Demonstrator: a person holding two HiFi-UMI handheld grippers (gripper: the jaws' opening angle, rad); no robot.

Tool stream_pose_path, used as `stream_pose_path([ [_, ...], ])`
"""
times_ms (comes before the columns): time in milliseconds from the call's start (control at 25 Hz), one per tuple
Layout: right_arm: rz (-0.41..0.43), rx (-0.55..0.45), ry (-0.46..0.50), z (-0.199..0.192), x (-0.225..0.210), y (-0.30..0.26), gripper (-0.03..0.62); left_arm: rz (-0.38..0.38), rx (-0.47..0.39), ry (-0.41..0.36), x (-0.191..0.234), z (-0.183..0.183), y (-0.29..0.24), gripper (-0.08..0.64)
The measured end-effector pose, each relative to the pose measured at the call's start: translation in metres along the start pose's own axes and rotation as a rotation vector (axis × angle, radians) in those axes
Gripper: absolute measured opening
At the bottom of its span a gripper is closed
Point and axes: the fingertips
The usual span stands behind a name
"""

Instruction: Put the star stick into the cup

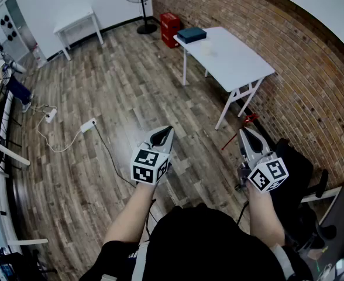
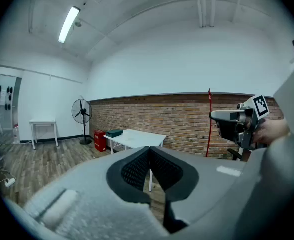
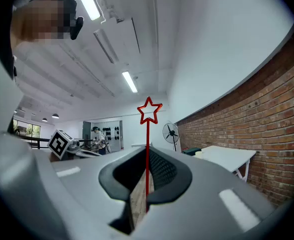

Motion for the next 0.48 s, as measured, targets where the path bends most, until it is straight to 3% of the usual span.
stream_pose_path([
  [480, -0.004, 0.023, -0.045, -0.015, -0.002, 0.008, 0.014, -0.02, 0.018, 0.007, -0.004, -0.008, -0.002, 0.005],
])
Point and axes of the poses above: the fingertips, and each gripper's own axes: y backward along the fingers, x to its left, z out of its top, and after that the axes turned 1 degree about y, right-handed
